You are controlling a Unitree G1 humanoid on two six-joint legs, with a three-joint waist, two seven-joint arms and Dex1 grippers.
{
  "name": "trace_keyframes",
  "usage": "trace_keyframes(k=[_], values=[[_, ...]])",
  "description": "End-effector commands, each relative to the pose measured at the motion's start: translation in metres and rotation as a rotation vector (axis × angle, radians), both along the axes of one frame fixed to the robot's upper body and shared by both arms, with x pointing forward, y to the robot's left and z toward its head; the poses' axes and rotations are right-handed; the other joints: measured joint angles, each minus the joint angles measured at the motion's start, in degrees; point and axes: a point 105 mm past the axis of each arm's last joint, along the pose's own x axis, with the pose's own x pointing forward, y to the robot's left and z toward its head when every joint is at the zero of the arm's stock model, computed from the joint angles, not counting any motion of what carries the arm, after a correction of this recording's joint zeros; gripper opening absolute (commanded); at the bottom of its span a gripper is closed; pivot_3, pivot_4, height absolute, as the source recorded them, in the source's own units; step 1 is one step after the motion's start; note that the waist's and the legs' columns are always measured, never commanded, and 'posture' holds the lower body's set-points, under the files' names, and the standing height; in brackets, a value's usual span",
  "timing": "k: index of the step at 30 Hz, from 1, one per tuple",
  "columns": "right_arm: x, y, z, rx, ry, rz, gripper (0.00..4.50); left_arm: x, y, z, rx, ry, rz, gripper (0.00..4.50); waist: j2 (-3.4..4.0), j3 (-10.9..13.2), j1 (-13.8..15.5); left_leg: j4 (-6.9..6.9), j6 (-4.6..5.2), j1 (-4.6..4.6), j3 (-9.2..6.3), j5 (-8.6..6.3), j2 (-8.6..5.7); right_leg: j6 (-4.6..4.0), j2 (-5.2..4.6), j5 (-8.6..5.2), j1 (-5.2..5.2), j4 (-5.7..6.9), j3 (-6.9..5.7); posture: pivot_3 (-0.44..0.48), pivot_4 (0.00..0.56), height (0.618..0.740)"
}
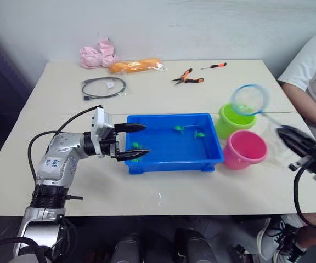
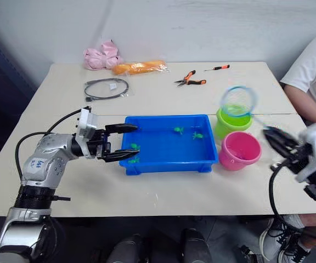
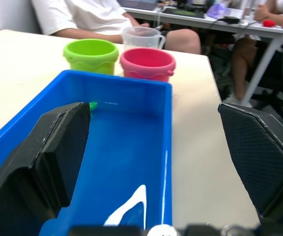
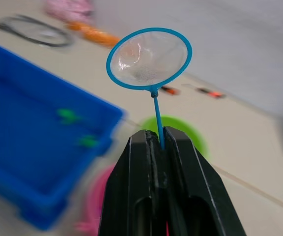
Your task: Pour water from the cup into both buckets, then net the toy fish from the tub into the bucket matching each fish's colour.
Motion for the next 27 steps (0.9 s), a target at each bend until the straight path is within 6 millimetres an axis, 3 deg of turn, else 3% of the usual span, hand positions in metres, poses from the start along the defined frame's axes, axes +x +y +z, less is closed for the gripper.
trace_keyframes(k=[1, 4, 7, 11, 23, 27], values=[[-0.001, 0.039, -0.01, 0.139, 0.249, 0.102, 0.0, 0.002, 0.008, 0.008, -0.005, -0.046, 0.046, 4.46, 0.0, 0.0, 0.37, 0.0, -0.03, -0.01, -0.03, -0.02, 0.0, -0.04, -0.01, -0.02, 0.0, 0.0, -0.02, 0.0, 0.15, 0.74], [0.001, 0.065, -0.02, 0.2, 0.42, 0.161, 0.0, 0.002, 0.01, 0.007, -0.004, -0.041, 0.066, 4.46, -0.01, 0.01, 0.55, 0.0, 0.0, -0.07, -0.04, -0.06, -0.04, -0.04, -0.07, -0.02, -0.02, -0.05, -0.04, 0.0, 0.15, 0.74], [0.011, 0.071, -0.045, 0.216, 0.607, 0.085, 0.0, 0.002, 0.011, 0.007, -0.002, -0.044, 0.078, 4.46, -0.03, 0.01, 0.38, 0.0, -0.01, -0.08, -0.01, -0.09, -0.03, -0.04, -0.08, -0.02, -0.02, -0.1, -0.07, 0.0, 0.15, 0.74], [0.034, 0.075, -0.056, 0.237, 0.648, -0.021, 0.0, 0.002, 0.012, 0.01, -0.012, -0.056, 0.096, 4.46, -0.03, 0.01, 0.2, 0.04, -0.02, -0.23, 0.05, -0.09, -0.05, 0.0, -0.09, 0.0, -0.1, -0.18, -0.17, 0.0, 0.15, 0.74], [0.047, 0.09, -0.068, 0.2, 0.824, -0.091, 0.0, 0.0, 0.011, 0.011, -0.014, -0.068, 0.111, 4.46, -0.03, 0.01, 0.0, 0.06, 0.01, -0.35, 0.14, -0.09, 0.02, 0.06, 0.03, 0.04, -0.17, -0.11, -0.19, 0.0, 0.15, 0.74], [0.053, 0.079, -0.072, 0.221, 0.822, -0.19, 0.0, -0.001, 0.01, 0.01, -0.014, -0.075, 0.112, 4.46, -0.03, 0.01, 0.11, 0.06, 0.01, -0.39, 0.14, -0.1, 0.03, 0.07, 0.04, 0.04, -0.18, -0.11, -0.2, 0.0, 0.15, 0.74]])
